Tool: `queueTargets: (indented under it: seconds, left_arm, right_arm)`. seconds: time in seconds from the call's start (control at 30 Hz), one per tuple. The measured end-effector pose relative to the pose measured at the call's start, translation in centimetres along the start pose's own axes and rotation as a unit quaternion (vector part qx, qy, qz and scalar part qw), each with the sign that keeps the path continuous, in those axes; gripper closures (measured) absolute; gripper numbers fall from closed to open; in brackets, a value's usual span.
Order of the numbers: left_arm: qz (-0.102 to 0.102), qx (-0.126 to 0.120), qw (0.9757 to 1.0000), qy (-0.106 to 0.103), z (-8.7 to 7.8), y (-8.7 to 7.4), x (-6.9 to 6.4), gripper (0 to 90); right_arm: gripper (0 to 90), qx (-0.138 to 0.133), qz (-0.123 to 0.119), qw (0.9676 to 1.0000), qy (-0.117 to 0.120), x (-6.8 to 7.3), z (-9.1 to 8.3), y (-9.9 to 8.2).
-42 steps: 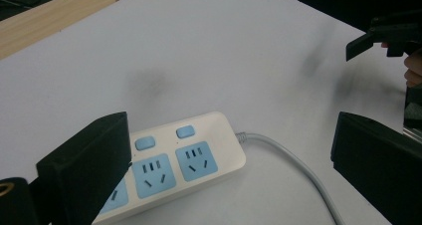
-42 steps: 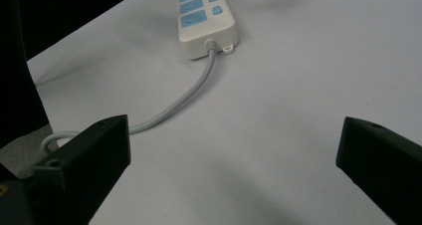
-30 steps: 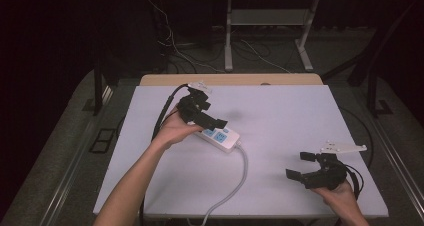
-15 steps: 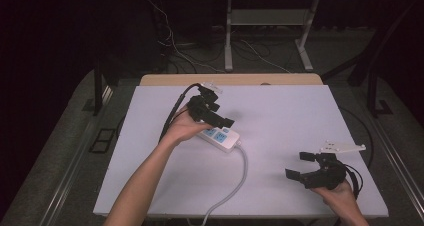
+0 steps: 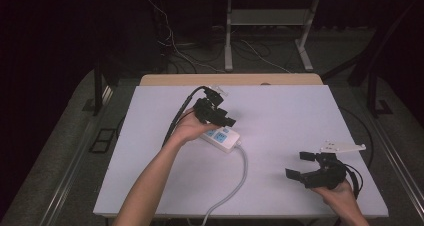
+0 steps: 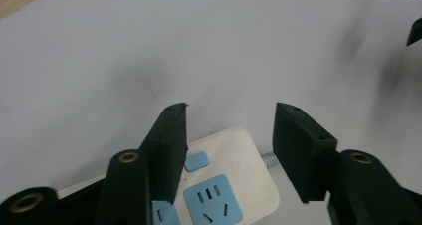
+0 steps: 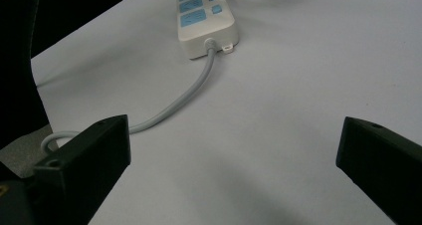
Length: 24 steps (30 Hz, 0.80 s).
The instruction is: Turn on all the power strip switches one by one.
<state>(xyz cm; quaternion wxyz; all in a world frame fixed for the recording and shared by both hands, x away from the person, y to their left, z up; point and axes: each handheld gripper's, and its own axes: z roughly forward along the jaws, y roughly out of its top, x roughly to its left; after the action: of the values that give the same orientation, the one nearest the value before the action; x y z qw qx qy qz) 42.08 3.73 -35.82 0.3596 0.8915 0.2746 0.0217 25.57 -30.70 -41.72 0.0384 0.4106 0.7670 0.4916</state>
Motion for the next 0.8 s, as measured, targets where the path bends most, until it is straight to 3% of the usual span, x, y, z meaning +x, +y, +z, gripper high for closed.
queueTargets:
  seconds: [0.57, 0.8]
  left_arm:
    - [0.001, 0.034, 0.9993, -0.016, 2.3, -0.5, 0.8, 83.3]
    - [-0.001, 0.043, 0.999, -0.01, 3.0, -0.7, 1.0, 89.3]
  right_arm:
    - [0.5, -0.001, -0.003, 1.0, 0.001, -0.1, 0.0, 0.0]
    - [0.5, -0.002, -0.003, 1.0, 0.001, -0.1, 0.0, 0.0]
